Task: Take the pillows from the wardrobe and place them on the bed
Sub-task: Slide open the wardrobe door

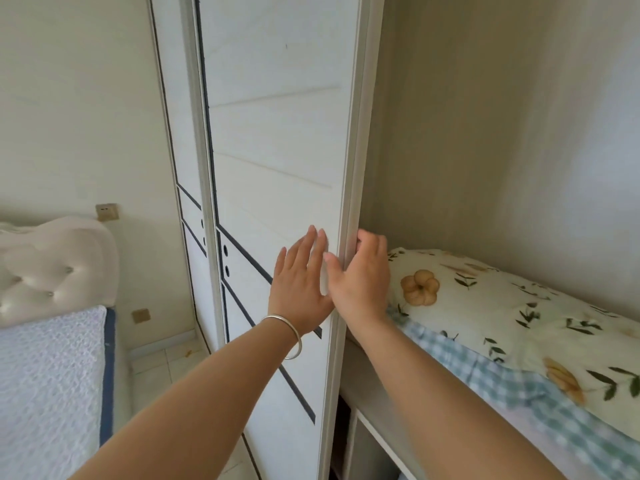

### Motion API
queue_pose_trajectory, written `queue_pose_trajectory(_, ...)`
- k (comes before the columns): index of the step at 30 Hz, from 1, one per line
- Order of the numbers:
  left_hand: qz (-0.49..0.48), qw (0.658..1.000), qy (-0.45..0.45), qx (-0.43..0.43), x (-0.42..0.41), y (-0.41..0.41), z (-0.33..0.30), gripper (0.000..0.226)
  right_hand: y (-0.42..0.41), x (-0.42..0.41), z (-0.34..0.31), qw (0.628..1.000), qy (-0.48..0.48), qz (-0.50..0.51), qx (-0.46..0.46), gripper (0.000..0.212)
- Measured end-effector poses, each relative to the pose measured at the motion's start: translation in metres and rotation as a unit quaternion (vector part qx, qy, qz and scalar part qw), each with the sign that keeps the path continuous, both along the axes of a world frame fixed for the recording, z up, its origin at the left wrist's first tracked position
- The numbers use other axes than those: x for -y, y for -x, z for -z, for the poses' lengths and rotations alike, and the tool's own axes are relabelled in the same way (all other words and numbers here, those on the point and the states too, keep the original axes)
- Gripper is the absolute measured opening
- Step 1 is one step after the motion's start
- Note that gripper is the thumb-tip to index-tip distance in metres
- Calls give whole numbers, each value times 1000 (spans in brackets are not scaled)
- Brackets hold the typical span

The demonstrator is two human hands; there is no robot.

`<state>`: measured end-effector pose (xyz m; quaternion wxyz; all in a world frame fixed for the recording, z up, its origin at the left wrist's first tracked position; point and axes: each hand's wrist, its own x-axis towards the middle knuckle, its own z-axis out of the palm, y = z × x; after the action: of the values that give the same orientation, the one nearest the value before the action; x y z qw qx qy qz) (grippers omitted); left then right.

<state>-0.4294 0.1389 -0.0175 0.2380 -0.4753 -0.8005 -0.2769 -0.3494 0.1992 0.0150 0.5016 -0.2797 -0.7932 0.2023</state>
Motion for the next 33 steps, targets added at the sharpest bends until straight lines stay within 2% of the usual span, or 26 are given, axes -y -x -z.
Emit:
queue_pose_trajectory(9, -48, 998, -32, 16, -19, 68, 2, 74, 76, -15, 1, 999, -4, -45, -15, 47)
queue_pose_trajectory(20, -30, 999, -24, 28, -17, 125, -2, 76, 132, -17, -1, 1000, 0, -26, -13, 48)
queue_pose_trajectory(33, -13, 999, -37, 29, -26, 142, 10, 73, 149, -20, 0, 1000, -13, -5, -1, 46)
